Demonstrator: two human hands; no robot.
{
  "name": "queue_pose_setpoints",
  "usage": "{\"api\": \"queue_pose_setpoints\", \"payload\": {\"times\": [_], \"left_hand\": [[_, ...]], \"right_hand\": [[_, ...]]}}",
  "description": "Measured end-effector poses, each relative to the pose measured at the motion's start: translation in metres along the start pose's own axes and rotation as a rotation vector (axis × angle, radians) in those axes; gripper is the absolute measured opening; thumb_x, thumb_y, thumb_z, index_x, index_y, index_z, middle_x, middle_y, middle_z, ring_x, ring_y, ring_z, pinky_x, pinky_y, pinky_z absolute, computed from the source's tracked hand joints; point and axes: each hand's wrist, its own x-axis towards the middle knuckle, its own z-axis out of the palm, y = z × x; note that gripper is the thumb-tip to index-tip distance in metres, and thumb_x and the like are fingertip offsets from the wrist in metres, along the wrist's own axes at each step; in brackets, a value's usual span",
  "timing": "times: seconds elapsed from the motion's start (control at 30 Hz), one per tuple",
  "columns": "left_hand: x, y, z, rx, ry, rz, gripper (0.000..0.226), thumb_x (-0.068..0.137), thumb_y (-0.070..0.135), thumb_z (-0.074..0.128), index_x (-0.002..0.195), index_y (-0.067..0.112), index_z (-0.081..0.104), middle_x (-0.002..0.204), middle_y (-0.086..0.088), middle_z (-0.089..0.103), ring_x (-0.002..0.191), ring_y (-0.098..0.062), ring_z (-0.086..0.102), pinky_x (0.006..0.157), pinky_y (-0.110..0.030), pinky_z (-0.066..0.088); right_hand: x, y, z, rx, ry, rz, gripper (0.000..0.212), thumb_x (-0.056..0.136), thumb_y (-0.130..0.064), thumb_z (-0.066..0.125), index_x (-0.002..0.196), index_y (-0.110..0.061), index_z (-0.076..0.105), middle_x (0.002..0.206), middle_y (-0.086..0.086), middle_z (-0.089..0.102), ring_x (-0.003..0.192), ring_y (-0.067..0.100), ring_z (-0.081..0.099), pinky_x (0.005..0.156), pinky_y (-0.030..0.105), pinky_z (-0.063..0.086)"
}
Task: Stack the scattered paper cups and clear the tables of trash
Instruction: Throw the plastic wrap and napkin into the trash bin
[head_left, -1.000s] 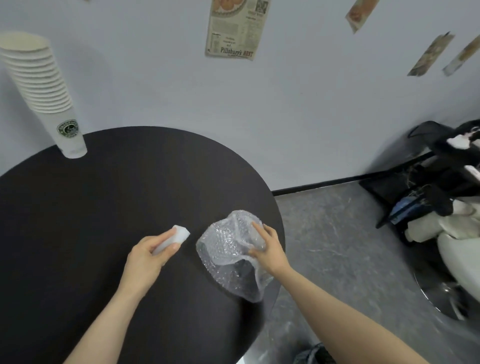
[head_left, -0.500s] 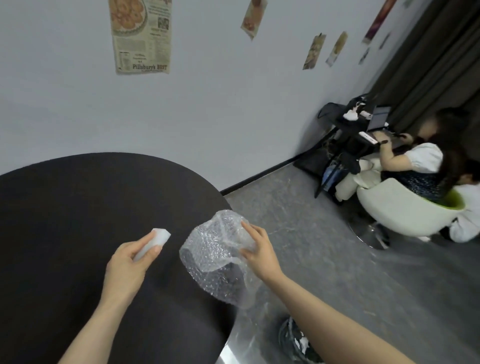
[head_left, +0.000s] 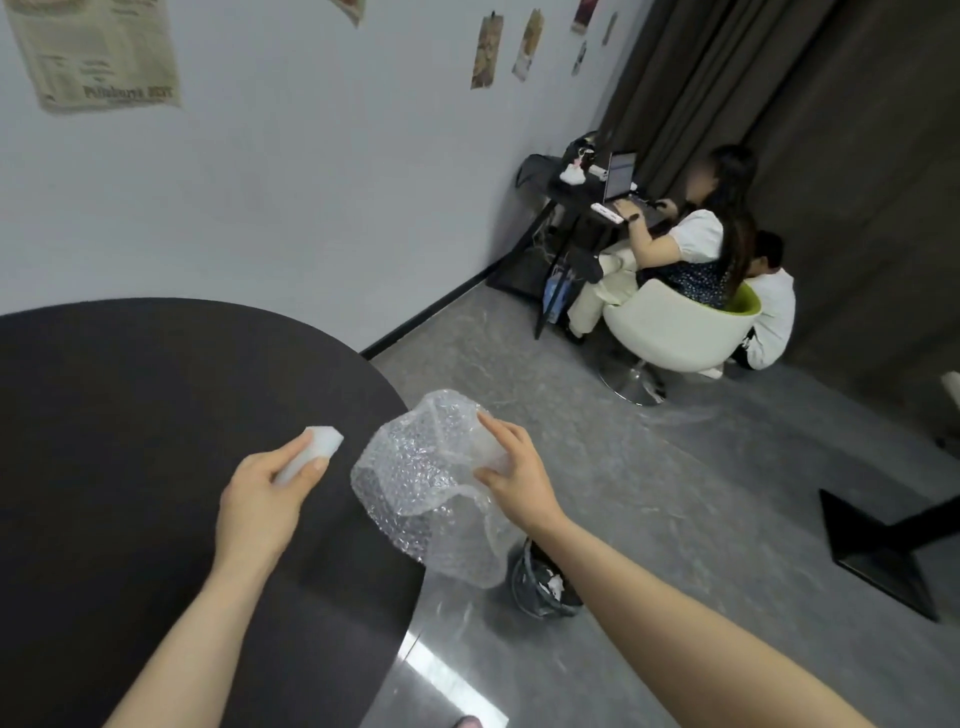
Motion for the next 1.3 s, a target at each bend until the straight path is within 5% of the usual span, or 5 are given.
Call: {"api": "queue_pose_setpoints", "payload": {"times": [0.37, 0.83, 0.93, 1.07, 1.3], "left_hand": [[-0.024, 0.034, 0.085, 0.020, -0.117, 0.035, 0.035, 0.089, 0.029, 0.065, 0.124, 0.032, 0.063, 0.118, 0.000, 0.060, 0.105, -0.024, 0.059, 0.093, -0.037, 0.045], [-0.060, 0.052, 0.314, -0.039, -0.119, -0.039, 0.037, 0.089, 0.023, 0.066, 0.126, 0.022, 0.063, 0.129, -0.002, 0.059, 0.105, -0.010, 0.053, 0.089, -0.025, 0.041], [-0.059, 0.043, 0.349, -0.019, -0.119, -0.064, 0.036, 0.088, 0.017, 0.067, 0.124, 0.014, 0.064, 0.123, -0.003, 0.063, 0.100, -0.006, 0.053, 0.080, -0.014, 0.035], [-0.047, 0.031, 0.390, 0.061, -0.155, -0.092, 0.036, 0.087, 0.018, 0.068, 0.123, 0.015, 0.065, 0.104, 0.004, 0.060, 0.087, -0.007, 0.053, 0.071, -0.011, 0.032], [-0.005, -0.002, 0.467, 0.172, -0.258, -0.182, 0.038, 0.088, 0.022, 0.067, 0.126, 0.023, 0.063, 0.112, -0.004, 0.052, 0.097, -0.012, 0.049, 0.085, -0.020, 0.033]], "right_hand": [[-0.013, 0.063, -0.071, 0.010, 0.083, 0.052, 0.069, 0.084, 0.000, 0.062, 0.140, -0.034, 0.043, 0.129, -0.016, 0.039, 0.117, -0.005, 0.039, 0.085, -0.009, 0.024], [-0.005, 0.260, -0.233, -0.079, 0.079, 0.162, 0.068, 0.084, 0.001, 0.063, 0.140, -0.032, 0.044, 0.126, -0.011, 0.043, 0.114, 0.002, 0.045, 0.086, -0.002, 0.030], [0.000, 0.307, -0.253, -0.123, 0.085, 0.241, 0.068, 0.084, 0.001, 0.062, 0.140, -0.033, 0.044, 0.127, -0.009, 0.043, 0.112, 0.003, 0.045, 0.088, 0.007, 0.031], [0.016, 0.361, -0.259, -0.196, 0.054, 0.327, 0.067, 0.086, 0.000, 0.062, 0.141, -0.031, 0.042, 0.130, -0.005, 0.043, 0.103, 0.005, 0.046, 0.073, -0.005, 0.035], [0.054, 0.433, -0.231, -0.278, -0.060, 0.458, 0.064, 0.090, -0.004, 0.056, 0.144, -0.032, 0.037, 0.140, -0.005, 0.037, 0.089, 0.009, 0.049, 0.066, 0.016, 0.039]]}}
